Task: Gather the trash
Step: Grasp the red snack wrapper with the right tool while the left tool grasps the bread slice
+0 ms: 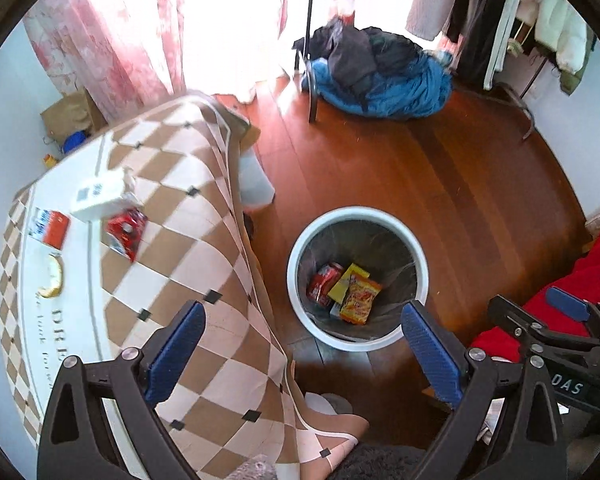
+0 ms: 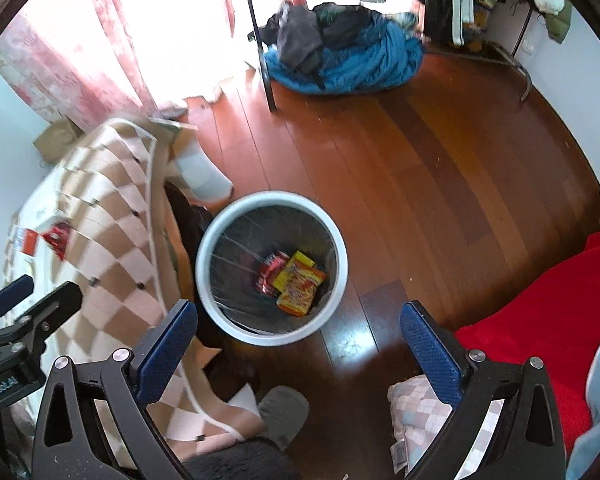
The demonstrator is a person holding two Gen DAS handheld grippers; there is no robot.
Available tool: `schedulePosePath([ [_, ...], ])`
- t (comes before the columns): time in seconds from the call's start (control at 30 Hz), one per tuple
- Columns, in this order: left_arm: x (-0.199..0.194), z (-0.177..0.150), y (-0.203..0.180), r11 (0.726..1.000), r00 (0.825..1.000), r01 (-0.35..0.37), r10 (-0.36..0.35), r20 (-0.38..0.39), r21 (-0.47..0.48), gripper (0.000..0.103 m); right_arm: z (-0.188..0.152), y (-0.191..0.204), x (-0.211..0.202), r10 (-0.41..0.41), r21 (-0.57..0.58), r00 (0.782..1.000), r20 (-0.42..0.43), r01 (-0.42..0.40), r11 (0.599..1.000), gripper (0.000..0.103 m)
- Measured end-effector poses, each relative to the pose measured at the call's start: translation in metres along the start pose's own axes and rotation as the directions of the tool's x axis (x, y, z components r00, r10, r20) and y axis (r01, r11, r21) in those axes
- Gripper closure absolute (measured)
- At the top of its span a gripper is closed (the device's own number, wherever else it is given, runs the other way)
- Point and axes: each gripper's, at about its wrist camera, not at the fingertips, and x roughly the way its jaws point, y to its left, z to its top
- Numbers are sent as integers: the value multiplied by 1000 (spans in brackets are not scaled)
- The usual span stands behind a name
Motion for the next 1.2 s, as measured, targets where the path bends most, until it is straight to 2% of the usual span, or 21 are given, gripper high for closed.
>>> schedulePosePath([
  [0.23,-60,5,33,999,995,-15,19,103,-42,3,12,35,-71,79,5,991,110,-80,997,0],
  [0.33,-79,4,67,995,991,-14,28,134,-97,3,16,70,-88,130,-21,983,130,-128,991,0],
  [0.43,-88,1,110,986,988,-43,66,140,-160,3,21,119,-88,184,-69,977,108,-177,982,0],
  [0.53,-83,-6,163,968,982,-110,141,124,-224,3,24,170,-66,209,-111,976,61,-202,973,0],
  [0.67,-55,-26,241,925,974,-199,224,42,-323,3,27,238,-13,254,-146,967,-35,-256,956,0],
  [0.8,-13,-49,302,883,957,-285,284,-57,-374,3,31,291,50,278,-139,950,-139,-297,945,1],
  [0.93,15,-64,339,860,957,-290,264,-120,-420,3,36,333,98,259,-145,949,-180,-286,947,15],
  [1.0,28,-68,353,853,965,-262,227,-131,-451,3,38,349,118,244,-149,951,-190,-274,950,19],
  [1.07,38,-70,360,846,973,-232,192,-132,-479,4,40,360,131,237,-152,950,-203,-270,951,29],
  [1.13,48,-68,365,846,978,-206,161,-134,-492,4,40,373,144,232,-165,948,-219,-270,949,37],
  [1.2,60,-63,365,859,981,-188,139,-138,-476,4,39,382,152,226,-181,948,-226,-268,946,45],
])
